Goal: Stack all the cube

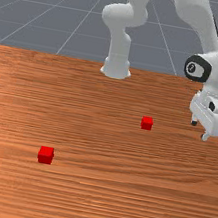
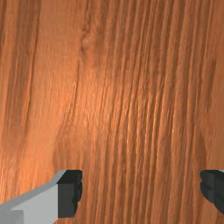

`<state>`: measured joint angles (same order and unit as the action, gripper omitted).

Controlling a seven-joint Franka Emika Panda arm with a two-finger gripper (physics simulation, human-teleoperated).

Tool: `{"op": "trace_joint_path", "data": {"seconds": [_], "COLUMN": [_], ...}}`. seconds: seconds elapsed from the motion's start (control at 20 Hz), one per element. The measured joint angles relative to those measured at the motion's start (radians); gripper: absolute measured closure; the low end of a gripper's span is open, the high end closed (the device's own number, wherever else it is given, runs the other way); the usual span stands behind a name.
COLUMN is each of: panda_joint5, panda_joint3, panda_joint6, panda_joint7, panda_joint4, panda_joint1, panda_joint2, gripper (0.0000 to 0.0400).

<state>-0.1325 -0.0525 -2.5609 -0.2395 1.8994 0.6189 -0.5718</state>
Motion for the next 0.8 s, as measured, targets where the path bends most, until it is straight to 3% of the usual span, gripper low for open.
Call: {"op": "trace_joint_path", "data": {"seconds": [0.2, 0.5, 0.6, 0.65, 0.7, 0.8], "panda_joint5": [0.015, 0.000, -0.021, -0.021, -0.028, -0.029], "panda_joint3": [0.007, 0.011, -0.024, -0.028, -0.033, -0.037], "panda_joint6": [0.028, -0.036, -0.026, -0.094, -0.035, -0.043], "panda_joint7": [-0.015, -0.091, -0.056, -0.059, -0.064, -0.075], "panda_joint4": [-0.016, 0.061, 0.087, 0.126, 0.107, 0.124], "panda_joint1": [-0.017, -0.050, -0.045, -0.054, -0.055, -0.065], "panda_joint2": [0.000, 0.039, 0.055, 0.070, 0.066, 0.075], "gripper": [0.0000, 0.0000, 0.0000, 0.0000, 0.0000, 0.0000]}}
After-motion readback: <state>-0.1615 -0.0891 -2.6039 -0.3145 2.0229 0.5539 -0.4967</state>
